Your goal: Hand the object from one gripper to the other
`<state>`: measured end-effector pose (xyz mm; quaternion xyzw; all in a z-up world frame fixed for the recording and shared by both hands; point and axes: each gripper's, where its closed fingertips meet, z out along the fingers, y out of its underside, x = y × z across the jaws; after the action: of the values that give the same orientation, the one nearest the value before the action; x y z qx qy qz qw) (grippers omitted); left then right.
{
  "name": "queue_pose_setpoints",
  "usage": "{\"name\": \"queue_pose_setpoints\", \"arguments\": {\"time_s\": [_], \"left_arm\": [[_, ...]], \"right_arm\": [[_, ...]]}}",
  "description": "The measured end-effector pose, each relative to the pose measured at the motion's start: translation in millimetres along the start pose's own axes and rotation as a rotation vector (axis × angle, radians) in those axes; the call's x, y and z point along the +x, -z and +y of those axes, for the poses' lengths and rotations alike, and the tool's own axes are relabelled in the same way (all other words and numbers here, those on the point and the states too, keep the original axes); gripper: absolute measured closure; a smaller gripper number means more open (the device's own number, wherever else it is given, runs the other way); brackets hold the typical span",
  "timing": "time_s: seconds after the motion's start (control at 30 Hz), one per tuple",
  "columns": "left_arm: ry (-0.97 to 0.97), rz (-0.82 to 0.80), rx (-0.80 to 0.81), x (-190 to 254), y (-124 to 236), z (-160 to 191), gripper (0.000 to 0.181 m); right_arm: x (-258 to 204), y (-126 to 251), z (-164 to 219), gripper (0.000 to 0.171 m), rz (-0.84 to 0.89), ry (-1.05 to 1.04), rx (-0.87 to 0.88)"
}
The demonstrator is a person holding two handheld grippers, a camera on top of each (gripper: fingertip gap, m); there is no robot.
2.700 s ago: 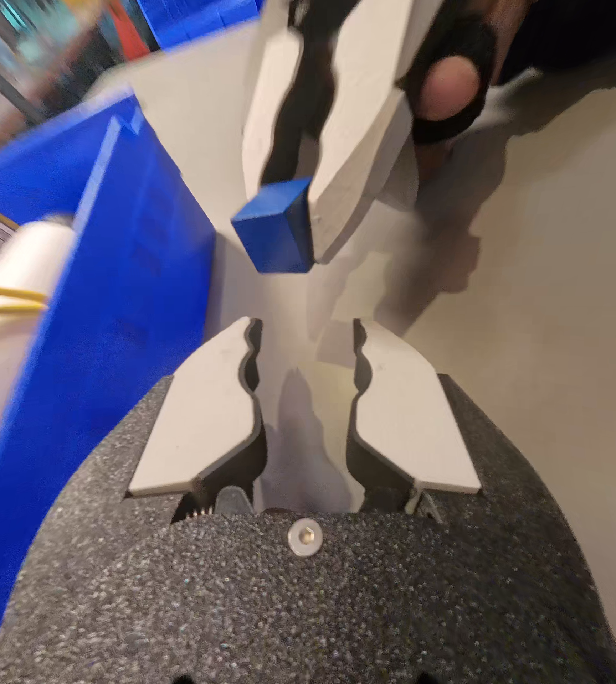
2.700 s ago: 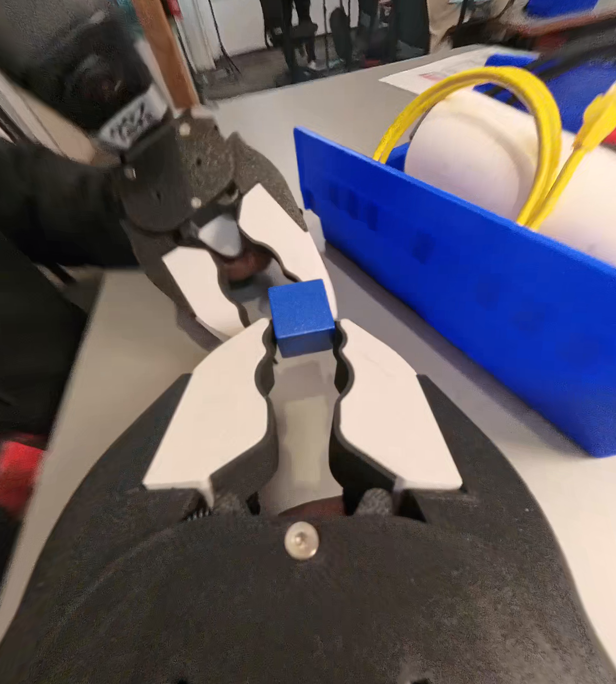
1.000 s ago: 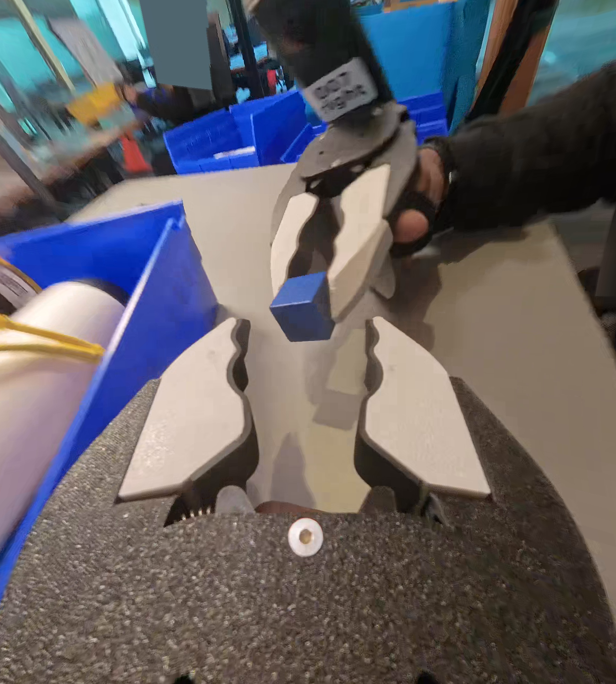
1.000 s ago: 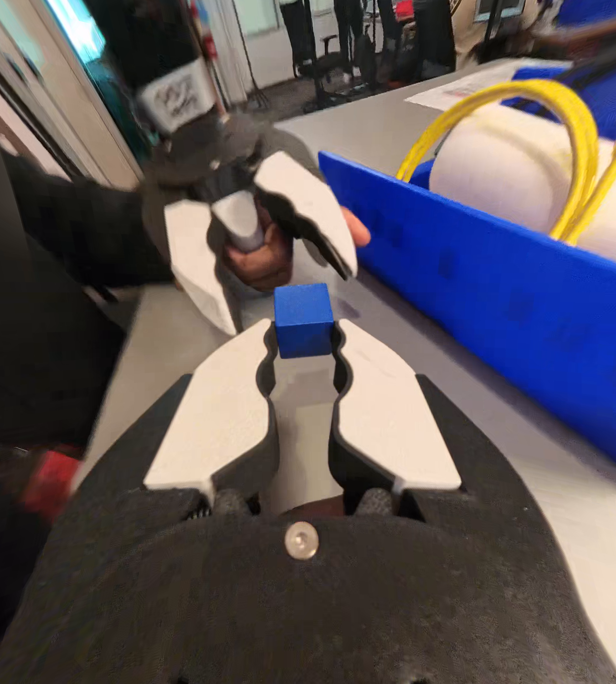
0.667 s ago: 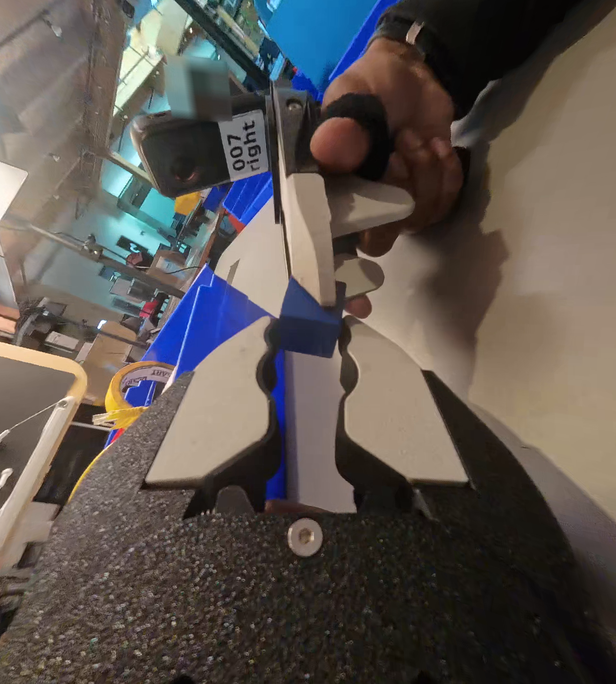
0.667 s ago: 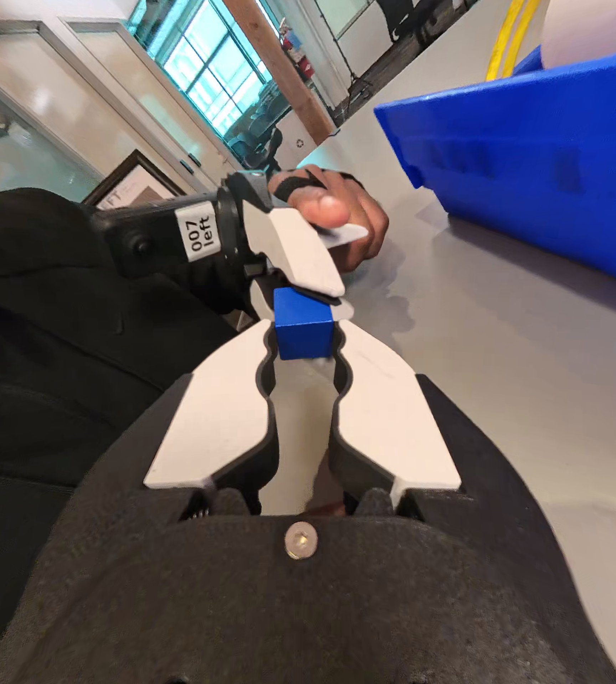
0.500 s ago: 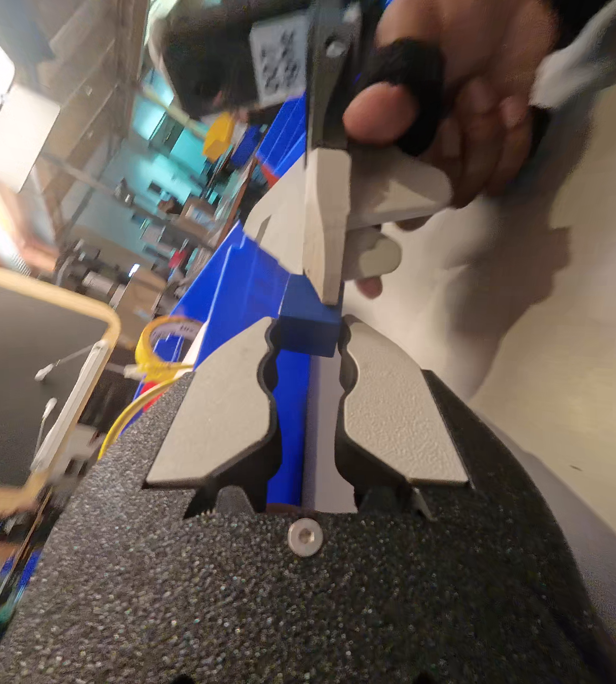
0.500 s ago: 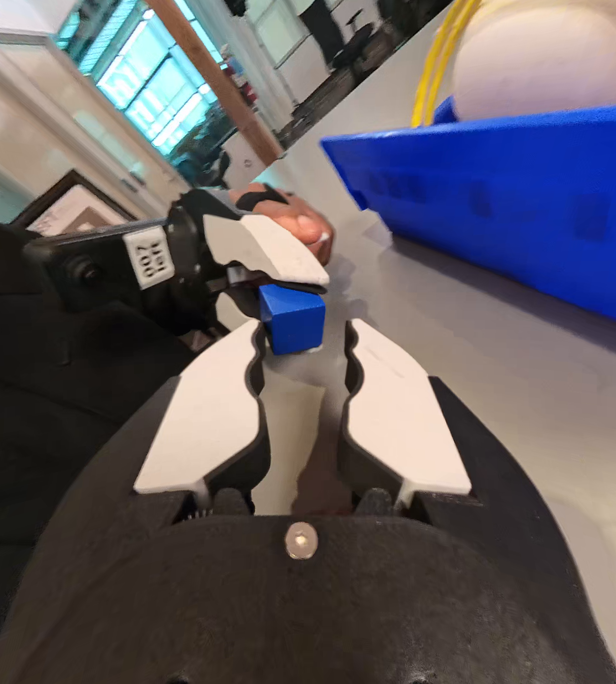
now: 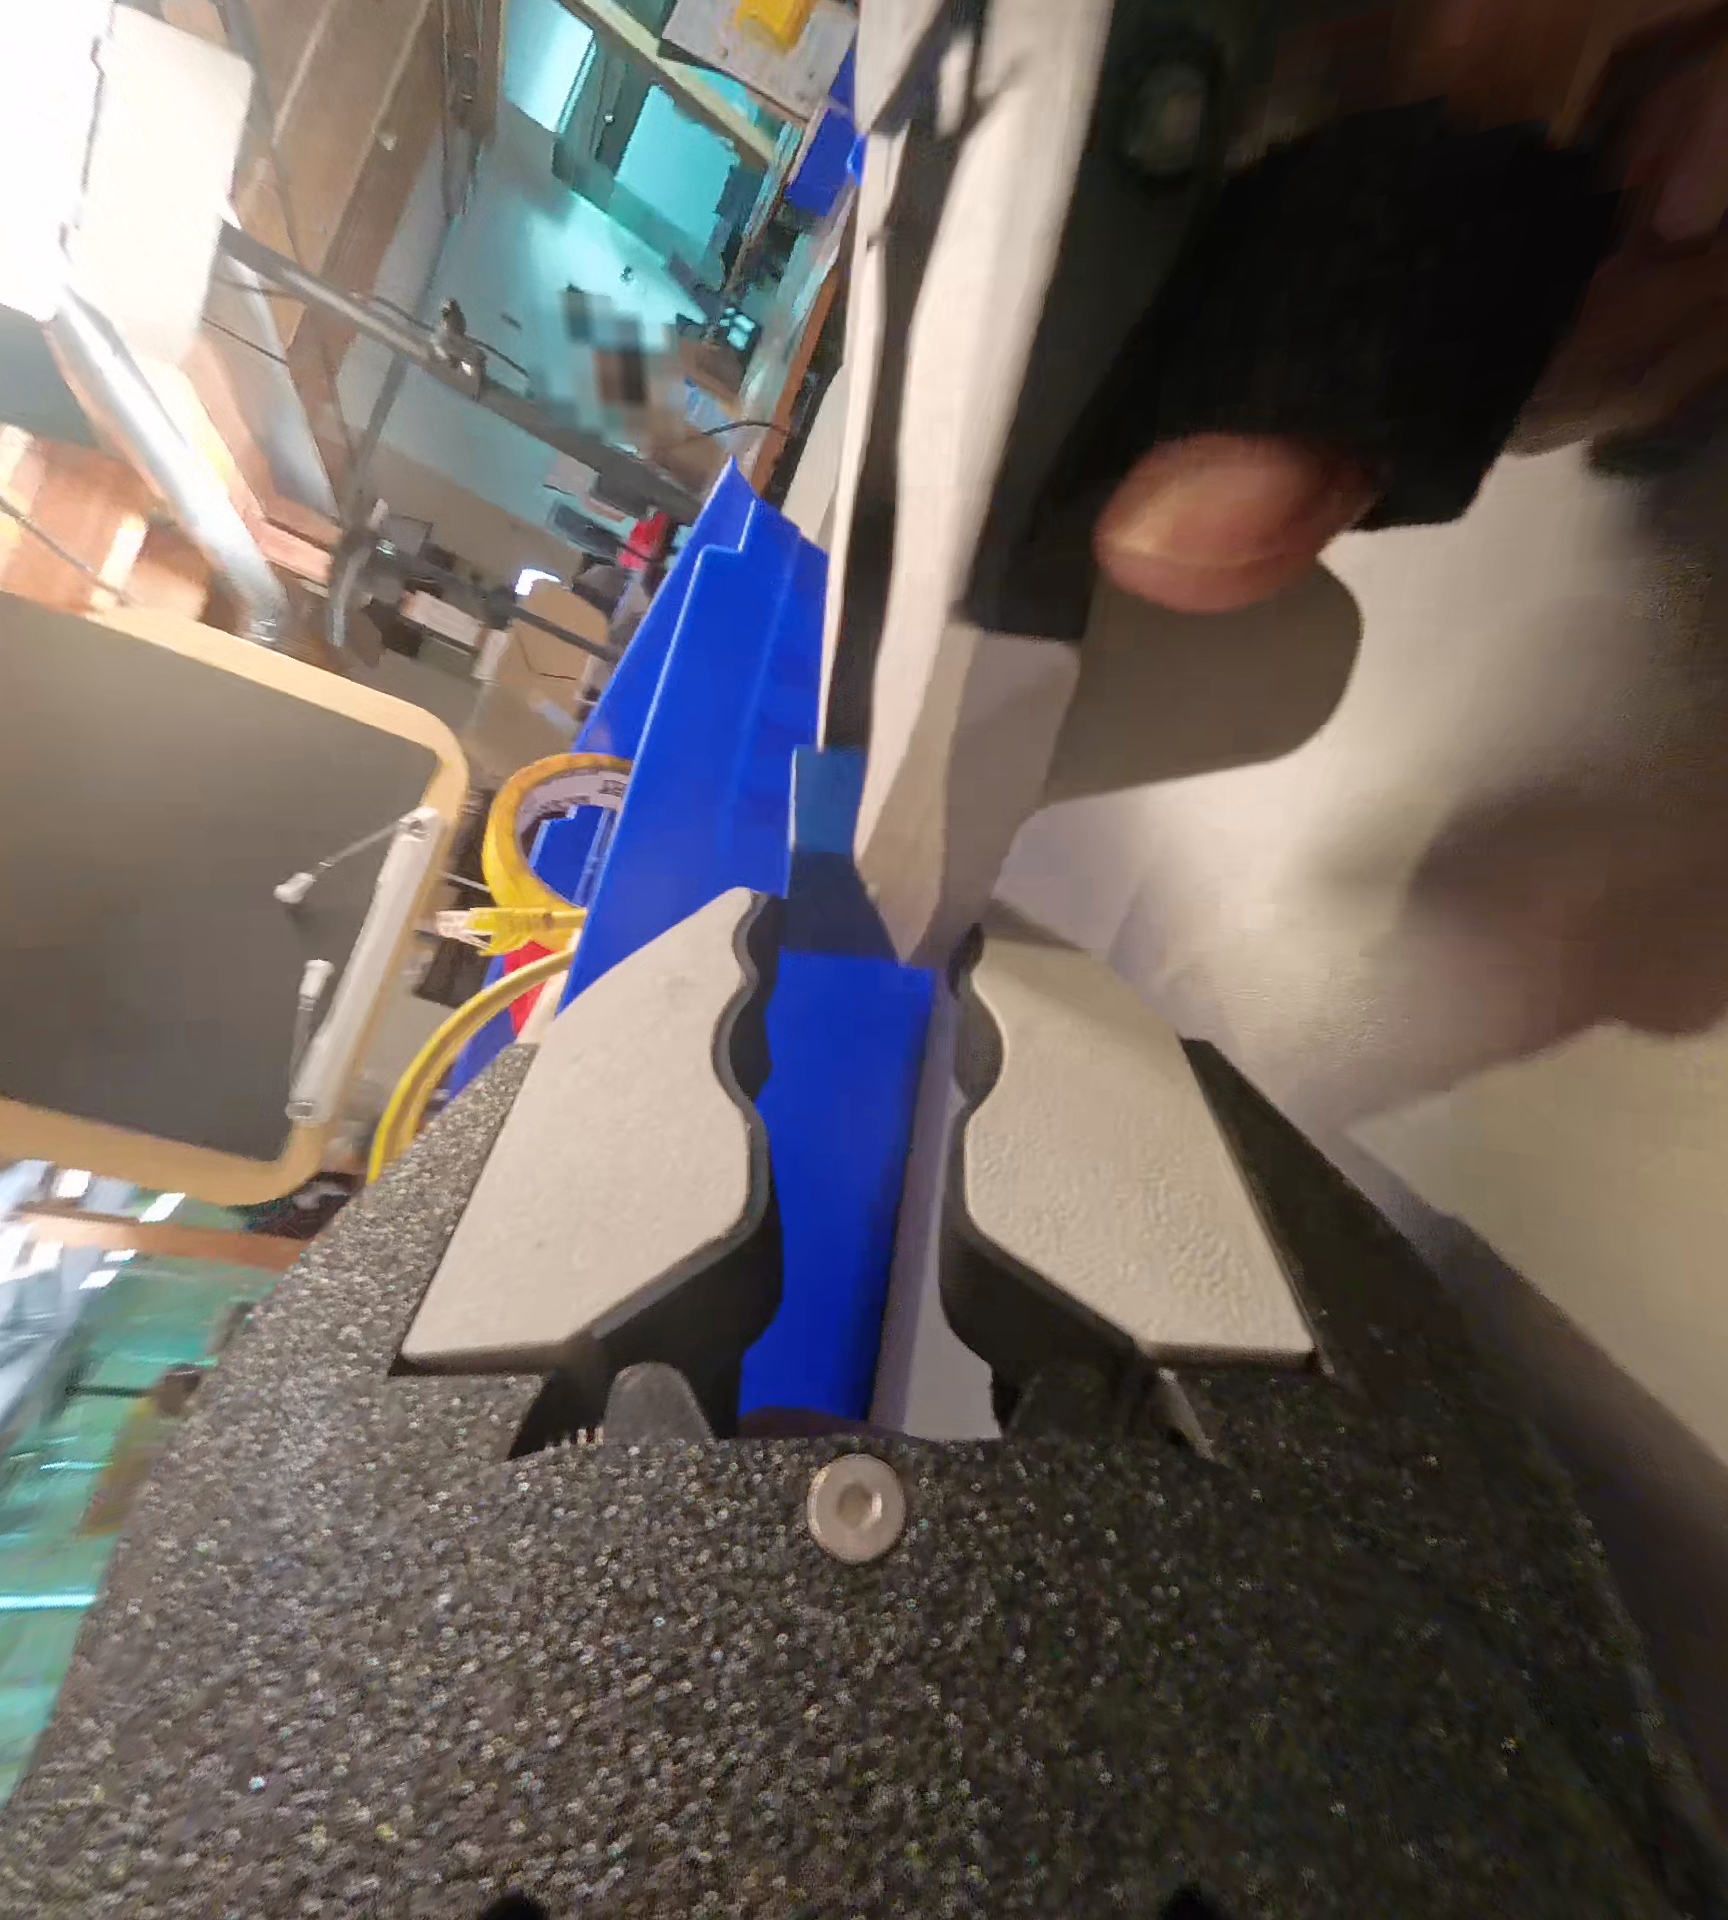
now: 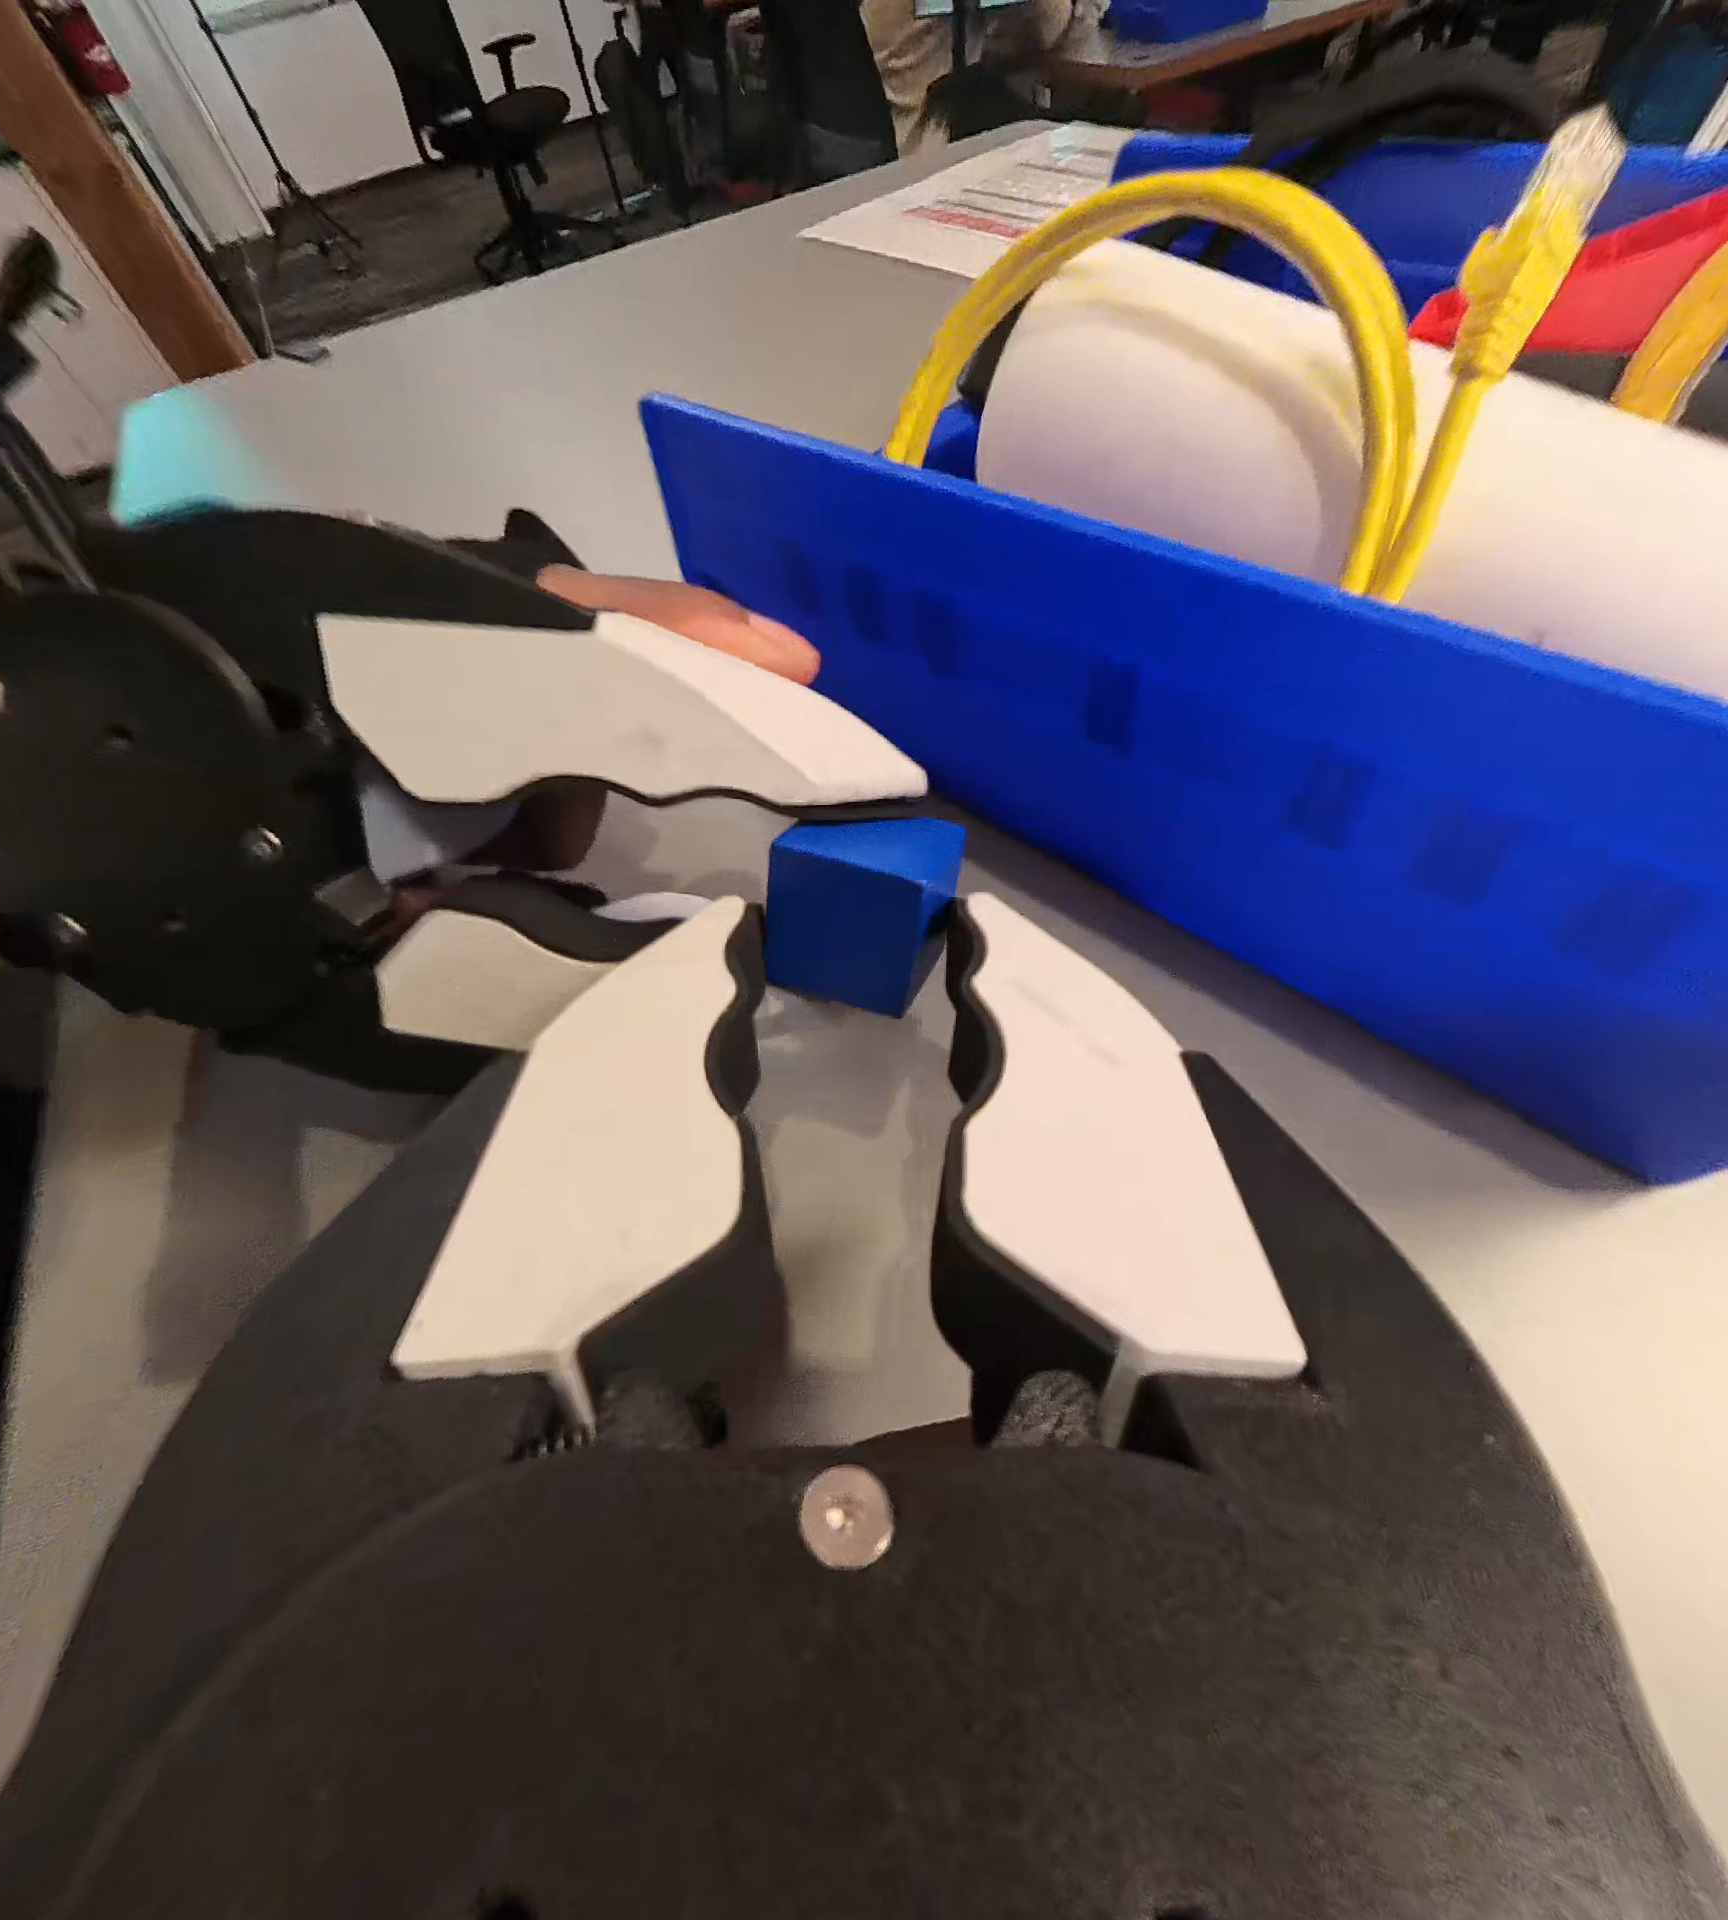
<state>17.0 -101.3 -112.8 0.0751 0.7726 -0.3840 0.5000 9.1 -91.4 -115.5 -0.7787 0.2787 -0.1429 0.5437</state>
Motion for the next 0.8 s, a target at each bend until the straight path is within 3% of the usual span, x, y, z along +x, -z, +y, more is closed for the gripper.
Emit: {"name": "queue_pose_setpoints", "arguments": {"time_s": [0.03,0.3,0.53,0.67,0.73,0.8], "left_arm": [[0.056,0.035,0.000,-1,0,3,0.141],[0.882,0.511,0.102,-3,12,-9,0.132],[0.917,0.574,0.029,20,7,-11,0.129],[0.905,0.561,0.089,20,10,-20,0.149],[1.004,0.538,0.135,10,9,-23,0.150],[1.184,0.540,0.244,-8,12,-29,0.150]], "right_arm": [[7,3,-1,0.138,0.043,0.073,0.000],[37,13,5,0.139,0.368,0.729,-0.115],[2,9,1,0.139,0.450,1.167,-0.095],[-7,13,-7,0.142,0.525,1.409,-0.037],[-7,19,-16,0.142,0.568,1.420,0.020],[-6,25,-28,0.134,0.567,1.275,0.090]]}}
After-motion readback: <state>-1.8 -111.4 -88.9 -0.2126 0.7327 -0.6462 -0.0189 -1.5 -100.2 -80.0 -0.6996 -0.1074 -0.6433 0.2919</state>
